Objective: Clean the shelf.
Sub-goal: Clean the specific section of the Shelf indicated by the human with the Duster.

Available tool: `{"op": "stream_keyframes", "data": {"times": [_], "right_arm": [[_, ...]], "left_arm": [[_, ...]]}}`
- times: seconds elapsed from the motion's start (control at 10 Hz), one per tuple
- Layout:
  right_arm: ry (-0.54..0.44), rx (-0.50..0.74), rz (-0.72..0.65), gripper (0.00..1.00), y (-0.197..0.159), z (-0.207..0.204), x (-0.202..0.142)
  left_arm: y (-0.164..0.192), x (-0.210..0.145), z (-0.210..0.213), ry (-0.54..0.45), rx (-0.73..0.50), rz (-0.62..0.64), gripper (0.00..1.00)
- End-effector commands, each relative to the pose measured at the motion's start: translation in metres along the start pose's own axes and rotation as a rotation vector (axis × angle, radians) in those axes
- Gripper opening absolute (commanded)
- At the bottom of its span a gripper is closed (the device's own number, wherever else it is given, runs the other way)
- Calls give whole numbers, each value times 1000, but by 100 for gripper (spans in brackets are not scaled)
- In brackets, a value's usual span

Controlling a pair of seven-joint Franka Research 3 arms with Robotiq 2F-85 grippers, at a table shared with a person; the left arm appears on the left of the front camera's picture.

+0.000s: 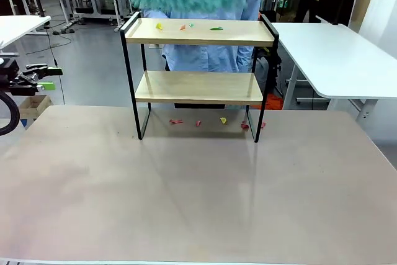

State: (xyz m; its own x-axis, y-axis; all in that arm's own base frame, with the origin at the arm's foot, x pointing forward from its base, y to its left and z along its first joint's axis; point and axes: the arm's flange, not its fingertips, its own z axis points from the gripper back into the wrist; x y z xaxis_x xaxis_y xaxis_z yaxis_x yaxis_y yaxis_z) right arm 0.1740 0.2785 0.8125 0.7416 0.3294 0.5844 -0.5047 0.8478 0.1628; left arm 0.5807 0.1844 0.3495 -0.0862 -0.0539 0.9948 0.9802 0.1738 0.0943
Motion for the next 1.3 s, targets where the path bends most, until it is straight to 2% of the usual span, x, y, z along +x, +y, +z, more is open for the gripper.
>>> {"op": "stream_keyframes", "data": {"times": [0.0, 0.2, 0.3, 0.4, 0.5, 0.9, 1.2], "right_arm": [[-122, -125, -206, 12, 27, -28, 25], [-126, -158, -335, 12, 39, -68, 53], [-126, -199, -226, 12, 38, -83, 61], [-66, -135, -106, 12, 22, -81, 51], [-113, -149, -267, 12, 34, -82, 45], [-87, -147, -234, 12, 34, -92, 48], [-168, -232, -265, 12, 65, -158, 125]], "left_arm": [[-1, 3, -1, 0, -1, -10, 100], [-1, 3, -1, 0, -1, -10, 100], [-1, 3, -1, 0, -1, -10, 100], [-1, 3, -1, 0, -1, -10, 100], [-1, 3, -1, 0, -1, -10, 100], [-1, 3, -1, 0, -1, -10, 100], [-1, 3, -1, 0, -1, -10, 100]]}}
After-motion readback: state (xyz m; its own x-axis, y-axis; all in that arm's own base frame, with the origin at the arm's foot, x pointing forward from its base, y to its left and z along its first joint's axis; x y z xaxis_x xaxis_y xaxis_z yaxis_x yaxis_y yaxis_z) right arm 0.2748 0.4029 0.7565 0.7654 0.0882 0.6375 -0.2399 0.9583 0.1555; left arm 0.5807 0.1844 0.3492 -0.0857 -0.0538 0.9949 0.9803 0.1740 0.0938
